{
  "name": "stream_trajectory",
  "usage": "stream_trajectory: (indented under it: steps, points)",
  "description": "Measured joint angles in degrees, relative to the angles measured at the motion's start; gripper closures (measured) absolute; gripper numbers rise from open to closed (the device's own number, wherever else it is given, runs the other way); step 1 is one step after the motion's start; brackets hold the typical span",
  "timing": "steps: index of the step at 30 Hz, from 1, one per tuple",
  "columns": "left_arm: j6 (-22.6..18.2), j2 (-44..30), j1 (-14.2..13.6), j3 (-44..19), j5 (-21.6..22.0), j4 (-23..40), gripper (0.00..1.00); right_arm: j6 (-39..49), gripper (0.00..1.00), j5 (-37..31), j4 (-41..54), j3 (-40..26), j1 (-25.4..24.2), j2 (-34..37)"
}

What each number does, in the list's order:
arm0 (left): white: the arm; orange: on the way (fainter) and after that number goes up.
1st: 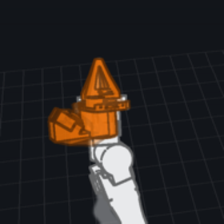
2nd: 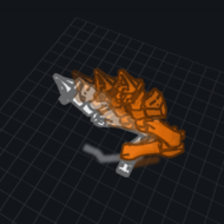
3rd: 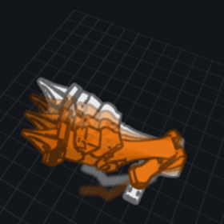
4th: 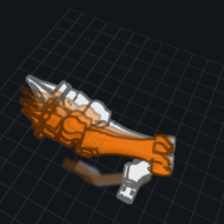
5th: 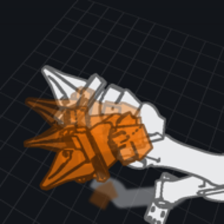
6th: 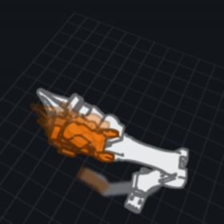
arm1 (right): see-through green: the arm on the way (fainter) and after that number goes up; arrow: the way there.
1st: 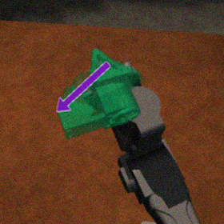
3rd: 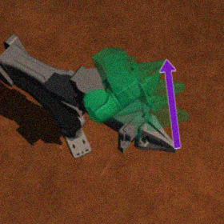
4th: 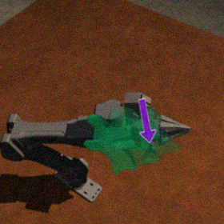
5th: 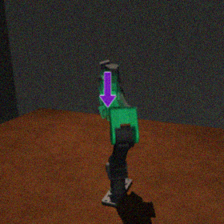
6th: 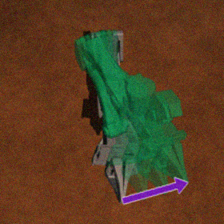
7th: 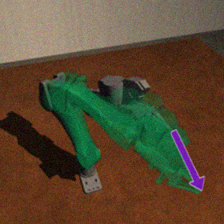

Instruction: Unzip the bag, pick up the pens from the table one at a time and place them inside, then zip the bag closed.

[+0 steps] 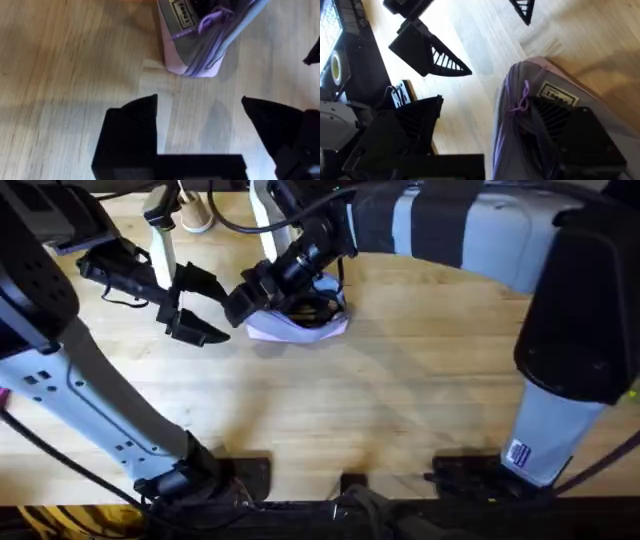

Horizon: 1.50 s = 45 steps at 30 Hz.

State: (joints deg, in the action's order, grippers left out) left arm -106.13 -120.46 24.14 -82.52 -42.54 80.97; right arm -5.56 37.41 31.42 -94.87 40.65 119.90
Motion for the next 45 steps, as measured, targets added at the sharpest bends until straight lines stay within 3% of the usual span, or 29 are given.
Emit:
stream_trajectory:
  steps: [14, 16, 20, 24, 29, 30, 31, 45]
  points:
    - [0.0, 0.0, 0.0, 0.0, -1.1, 0.0, 0.007, -0.2, 0.008, -0.1, -1.5, 0.0, 0.1, 0.0]
    - [0.0, 0.0, 0.0, 0.0, -1.2, 0.0, 0.007, -0.2, 0.091, -0.3, -1.7, 0.0, 0.1, 0.0]
    - [0.0, 0.0, 0.0, 0.0, -1.2, 0.0, 0.007, -0.2, 0.389, -1.2, -1.6, 0.0, 0.1, 0.0]
    - [0.0, 0.0, 0.0, 0.0, -1.2, 0.0, 0.006, -0.2, 0.499, -1.9, -1.3, 0.0, 0.1, 0.0]
    - [0.0, 0.0, 0.0, 0.0, -1.2, 0.1, 0.006, -0.2, 0.762, -3.7, -1.2, 0.0, 0.0, 0.0]
    - [0.0, 0.0, 0.0, 0.0, -1.2, 0.1, 0.006, -0.2, 0.916, -4.4, -1.1, 0.0, 0.0, 0.0]
    - [0.0, 0.0, 0.0, 0.0, -1.2, 0.1, 0.006, -0.2, 0.951, -4.5, -1.2, 0.0, 0.0, 0.0]
    - [0.0, 0.0, 0.0, 0.0, -1.4, 0.0, 0.006, -0.1, 0.968, -4.6, -1.8, 0.0, 0.0, 0.0]
